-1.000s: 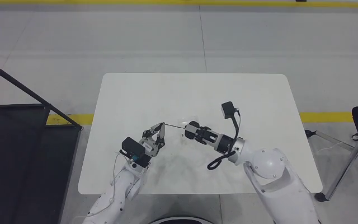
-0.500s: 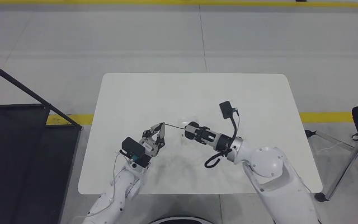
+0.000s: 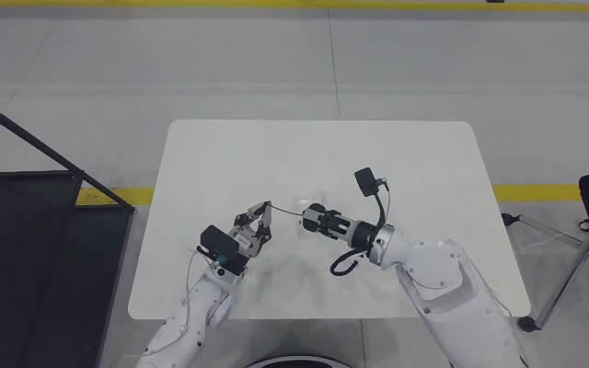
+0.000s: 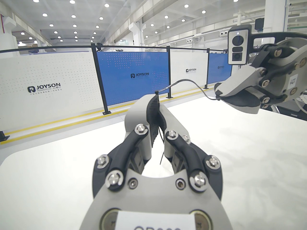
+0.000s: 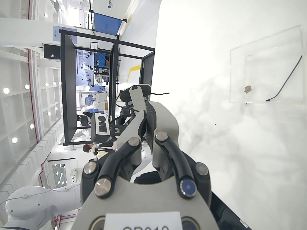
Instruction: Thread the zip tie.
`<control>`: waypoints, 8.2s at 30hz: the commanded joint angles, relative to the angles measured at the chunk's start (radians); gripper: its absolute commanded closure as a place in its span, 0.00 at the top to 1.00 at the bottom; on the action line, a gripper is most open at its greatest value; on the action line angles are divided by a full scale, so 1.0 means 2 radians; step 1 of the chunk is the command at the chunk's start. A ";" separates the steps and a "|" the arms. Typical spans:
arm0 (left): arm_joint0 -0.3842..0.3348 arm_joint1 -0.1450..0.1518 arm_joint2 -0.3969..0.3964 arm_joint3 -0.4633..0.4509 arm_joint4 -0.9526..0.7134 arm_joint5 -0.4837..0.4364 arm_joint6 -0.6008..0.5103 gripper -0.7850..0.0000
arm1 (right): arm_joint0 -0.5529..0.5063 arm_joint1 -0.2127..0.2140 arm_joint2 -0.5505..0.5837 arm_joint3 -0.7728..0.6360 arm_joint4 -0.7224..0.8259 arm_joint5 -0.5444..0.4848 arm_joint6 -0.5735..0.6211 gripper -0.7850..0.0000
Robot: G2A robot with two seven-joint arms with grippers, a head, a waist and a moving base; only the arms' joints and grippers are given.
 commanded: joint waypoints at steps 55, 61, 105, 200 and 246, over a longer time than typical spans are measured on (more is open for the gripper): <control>0.010 -0.002 -0.005 -0.012 0.020 -0.017 -0.015 0.00 | -0.018 -0.001 0.010 -0.001 0.029 -0.072 -0.009 0.00; 0.011 -0.003 -0.008 -0.013 0.010 -0.014 -0.010 0.00 | -0.016 -0.001 0.007 -0.001 0.023 -0.068 -0.009 0.00; 0.003 -0.015 0.000 0.004 0.024 0.037 0.016 0.00 | -0.052 0.003 0.032 -0.026 0.043 -0.111 -0.001 0.35; 0.004 -0.023 0.008 0.009 0.064 0.010 0.013 0.00 | -0.041 0.002 0.014 -0.021 0.018 -0.099 -0.008 0.00; 0.036 -0.024 -0.009 -0.065 -0.098 -0.085 -0.058 0.00 | -0.078 0.007 0.054 -0.041 0.049 -0.199 -0.010 1.00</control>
